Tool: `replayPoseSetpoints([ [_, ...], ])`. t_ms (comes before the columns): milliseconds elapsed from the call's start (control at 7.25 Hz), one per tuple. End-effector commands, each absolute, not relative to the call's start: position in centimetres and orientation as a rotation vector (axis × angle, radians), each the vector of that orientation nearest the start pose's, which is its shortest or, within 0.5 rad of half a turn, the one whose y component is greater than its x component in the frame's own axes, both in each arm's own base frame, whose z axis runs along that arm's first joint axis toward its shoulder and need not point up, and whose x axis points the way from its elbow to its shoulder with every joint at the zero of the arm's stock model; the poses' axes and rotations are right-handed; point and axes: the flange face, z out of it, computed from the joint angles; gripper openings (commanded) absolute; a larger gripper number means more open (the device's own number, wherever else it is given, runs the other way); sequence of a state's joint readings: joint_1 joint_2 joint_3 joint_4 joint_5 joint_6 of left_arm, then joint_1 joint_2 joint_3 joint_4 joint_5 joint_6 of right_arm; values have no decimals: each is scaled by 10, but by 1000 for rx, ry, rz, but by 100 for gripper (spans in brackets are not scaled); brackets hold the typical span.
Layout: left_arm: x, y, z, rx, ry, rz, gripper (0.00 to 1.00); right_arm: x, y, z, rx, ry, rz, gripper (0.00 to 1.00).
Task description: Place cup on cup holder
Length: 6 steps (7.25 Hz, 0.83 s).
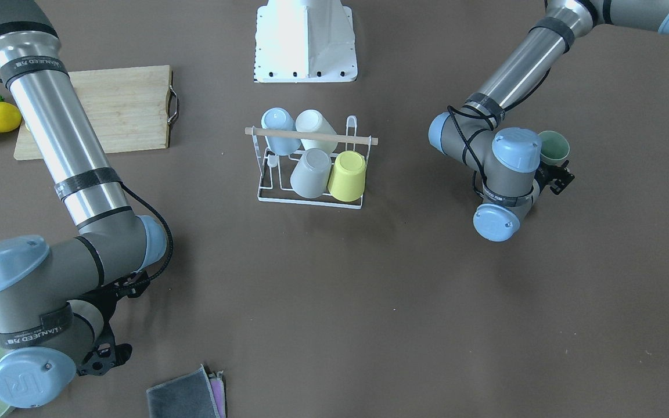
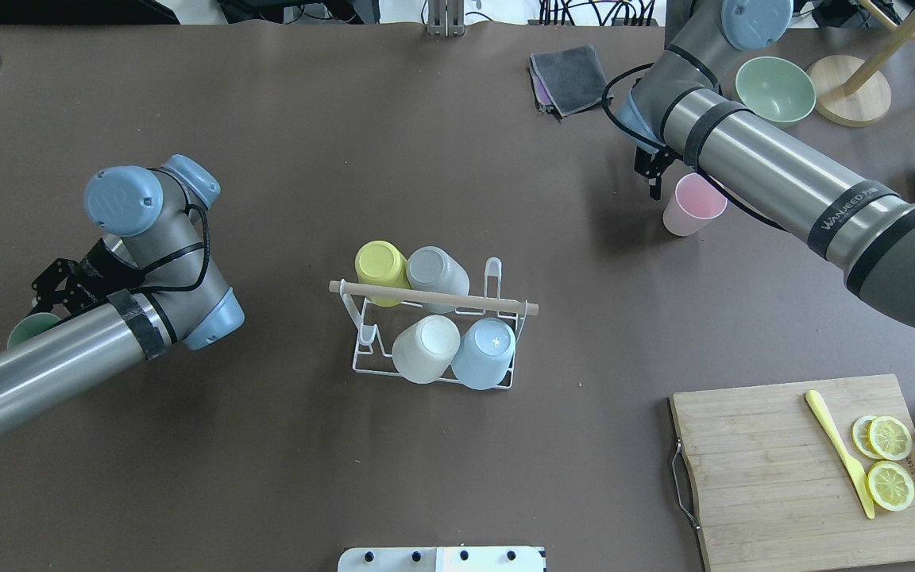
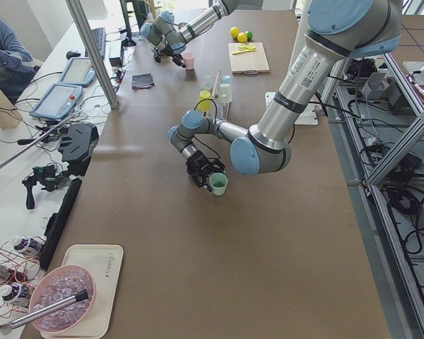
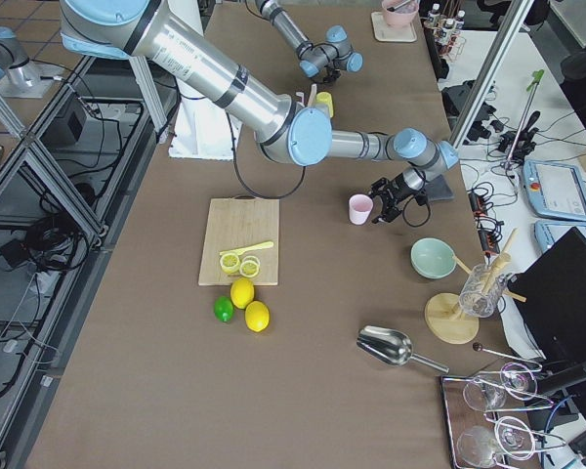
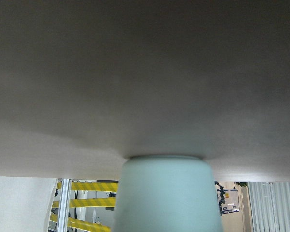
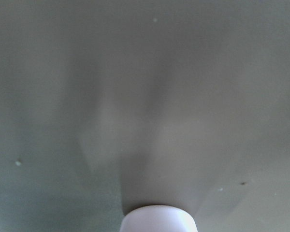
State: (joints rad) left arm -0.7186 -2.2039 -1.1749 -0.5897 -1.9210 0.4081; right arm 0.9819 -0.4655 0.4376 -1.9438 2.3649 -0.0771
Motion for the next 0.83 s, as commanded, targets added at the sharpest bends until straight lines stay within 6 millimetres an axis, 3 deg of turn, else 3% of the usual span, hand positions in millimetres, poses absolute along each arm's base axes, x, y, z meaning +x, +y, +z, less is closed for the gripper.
replayPoseSetpoints([
  [0,416,-496,551,-843,157,1058,98,-418,-723,476,-619,-643,-455,100],
  [690,412,-494,554,-861,121,1011,98,-433,-713,477,-635,-644,-468,100],
])
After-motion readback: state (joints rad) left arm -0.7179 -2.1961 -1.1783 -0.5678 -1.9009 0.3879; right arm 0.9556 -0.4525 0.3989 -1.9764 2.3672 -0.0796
